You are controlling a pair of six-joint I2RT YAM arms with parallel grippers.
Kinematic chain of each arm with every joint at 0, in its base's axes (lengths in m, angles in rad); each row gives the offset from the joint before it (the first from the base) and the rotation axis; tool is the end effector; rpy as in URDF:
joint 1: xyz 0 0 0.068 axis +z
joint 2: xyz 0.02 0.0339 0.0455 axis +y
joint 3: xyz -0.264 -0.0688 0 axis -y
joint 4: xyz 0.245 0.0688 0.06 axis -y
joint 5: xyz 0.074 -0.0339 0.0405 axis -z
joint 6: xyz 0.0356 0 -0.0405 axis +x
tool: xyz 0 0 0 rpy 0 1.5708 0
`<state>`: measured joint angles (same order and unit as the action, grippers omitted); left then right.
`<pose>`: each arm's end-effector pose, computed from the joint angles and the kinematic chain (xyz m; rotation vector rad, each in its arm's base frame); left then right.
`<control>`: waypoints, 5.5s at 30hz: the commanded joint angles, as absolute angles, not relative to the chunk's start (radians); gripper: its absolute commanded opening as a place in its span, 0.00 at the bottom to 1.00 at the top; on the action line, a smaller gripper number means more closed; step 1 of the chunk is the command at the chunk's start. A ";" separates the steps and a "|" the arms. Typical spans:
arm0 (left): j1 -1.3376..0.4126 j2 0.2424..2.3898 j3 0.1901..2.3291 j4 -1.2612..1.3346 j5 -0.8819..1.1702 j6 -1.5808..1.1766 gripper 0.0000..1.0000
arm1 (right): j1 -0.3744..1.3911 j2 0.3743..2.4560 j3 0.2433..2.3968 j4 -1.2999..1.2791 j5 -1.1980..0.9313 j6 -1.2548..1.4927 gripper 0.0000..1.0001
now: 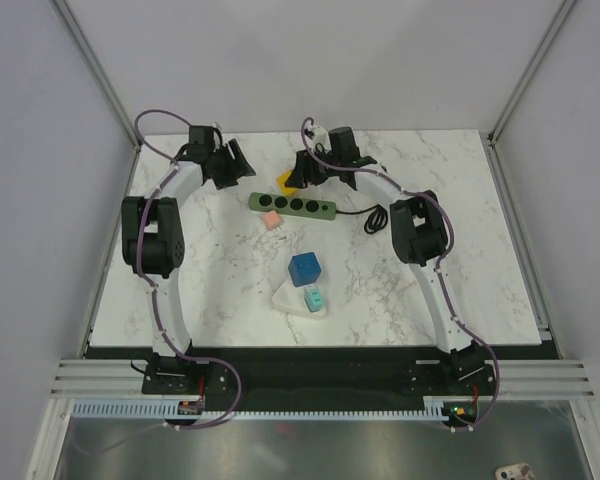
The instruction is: Insert the plug
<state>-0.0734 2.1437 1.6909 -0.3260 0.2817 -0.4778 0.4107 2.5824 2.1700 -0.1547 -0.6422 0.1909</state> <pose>0.4846 -0.0456 0.2061 -0.3407 2.3664 -0.5971 0.5221 0.2506 0.1553 -0.6260 2.0947 1.0329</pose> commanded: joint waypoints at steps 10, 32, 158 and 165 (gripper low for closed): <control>-0.103 1.990 1.444 -0.318 0.494 -0.491 0.59 | 0.428 2.220 1.993 -0.484 -0.232 0.178 0.00; -0.101 1.605 1.175 -0.463 0.445 -0.411 0.72 | 0.581 2.256 2.301 -1.077 0.147 0.502 0.00; -0.100 1.315 0.996 -0.354 0.336 -0.456 0.73 | 0.933 2.258 1.387 -0.241 0.922 0.766 0.00; -0.100 1.290 0.999 -0.373 0.311 -0.448 0.73 | 0.922 2.272 1.341 -0.137 0.829 0.710 0.00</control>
